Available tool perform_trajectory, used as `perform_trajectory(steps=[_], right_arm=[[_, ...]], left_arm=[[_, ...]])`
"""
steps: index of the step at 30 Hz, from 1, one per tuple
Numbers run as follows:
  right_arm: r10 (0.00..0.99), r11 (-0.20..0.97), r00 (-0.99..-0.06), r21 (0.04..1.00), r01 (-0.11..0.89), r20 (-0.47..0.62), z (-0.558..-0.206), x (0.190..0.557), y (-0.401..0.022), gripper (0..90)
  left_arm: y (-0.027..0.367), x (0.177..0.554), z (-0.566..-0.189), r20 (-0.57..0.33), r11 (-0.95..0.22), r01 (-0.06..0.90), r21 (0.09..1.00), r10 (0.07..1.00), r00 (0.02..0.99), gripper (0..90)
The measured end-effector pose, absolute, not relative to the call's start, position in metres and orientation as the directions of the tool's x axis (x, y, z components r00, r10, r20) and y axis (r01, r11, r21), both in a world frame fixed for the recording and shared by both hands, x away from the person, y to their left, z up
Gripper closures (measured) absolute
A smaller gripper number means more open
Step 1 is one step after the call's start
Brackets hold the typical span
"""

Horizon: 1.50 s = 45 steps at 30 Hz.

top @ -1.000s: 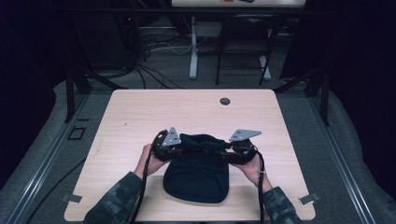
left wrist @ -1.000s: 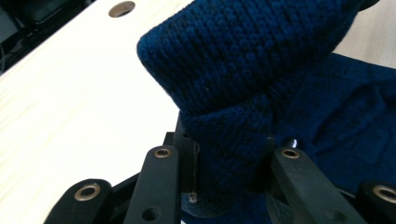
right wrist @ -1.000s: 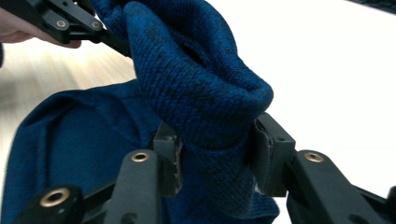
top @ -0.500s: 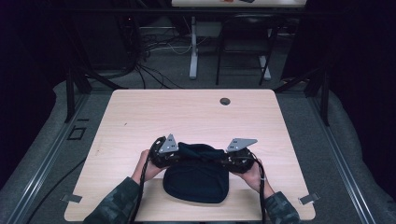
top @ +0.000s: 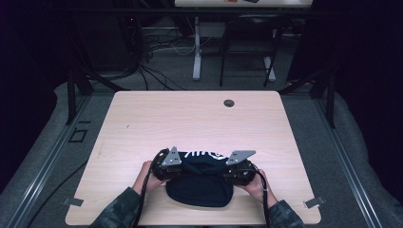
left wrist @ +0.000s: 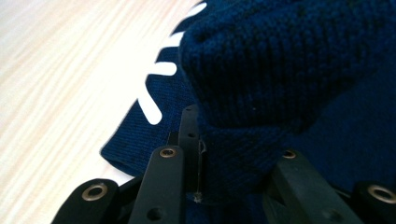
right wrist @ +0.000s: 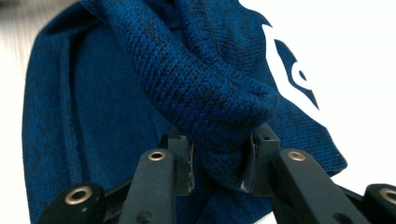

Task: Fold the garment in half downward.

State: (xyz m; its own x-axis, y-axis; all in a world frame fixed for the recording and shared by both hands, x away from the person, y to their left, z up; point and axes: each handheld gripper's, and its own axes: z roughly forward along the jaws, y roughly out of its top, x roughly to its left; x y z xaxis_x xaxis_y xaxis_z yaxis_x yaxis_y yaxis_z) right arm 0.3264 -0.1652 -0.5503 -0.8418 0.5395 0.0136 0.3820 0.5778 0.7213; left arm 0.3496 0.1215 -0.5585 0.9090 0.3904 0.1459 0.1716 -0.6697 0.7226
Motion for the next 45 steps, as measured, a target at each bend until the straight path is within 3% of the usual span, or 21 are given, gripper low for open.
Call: perform_trajectory(steps=[11, 18, 22, 37, 45], right_arm=[[0.516, 0.603, -0.856, 0.696, 0.391, 0.035, -0.562, 0.321, -0.164, 67.3], [0.507, 0.616, -0.862, 0.69, 0.379, 0.021, -0.566, 0.32, -0.162, 67.1], [0.498, 0.636, -0.867, 0.682, 0.362, -0.004, -0.566, 0.319, -0.16, 67.2], [0.501, 0.624, -0.865, 0.689, 0.368, 0.008, -0.568, 0.32, -0.16, 67.6], [0.497, 0.638, -0.868, 0.685, 0.351, -0.018, -0.567, 0.318, -0.159, 67.7]], left_arm=[[0.125, 0.345, -0.567, 0.096, -0.69, 0.207, 0.693, 0.373, 0.923, 74.6], [0.132, 0.347, -0.562, 0.017, -0.66, 0.276, 0.699, 0.401, 0.916, 57.0], [0.138, 0.344, -0.552, -0.027, -0.645, 0.314, 0.697, 0.414, 0.91, 51.5], [0.173, 0.349, -0.503, 0.002, -0.57, 0.342, 0.747, 0.516, 0.856, 46.0], [0.14, 0.354, -0.53, -0.046, -0.548, 0.387, 0.741, 0.534, 0.844, 37.2]])
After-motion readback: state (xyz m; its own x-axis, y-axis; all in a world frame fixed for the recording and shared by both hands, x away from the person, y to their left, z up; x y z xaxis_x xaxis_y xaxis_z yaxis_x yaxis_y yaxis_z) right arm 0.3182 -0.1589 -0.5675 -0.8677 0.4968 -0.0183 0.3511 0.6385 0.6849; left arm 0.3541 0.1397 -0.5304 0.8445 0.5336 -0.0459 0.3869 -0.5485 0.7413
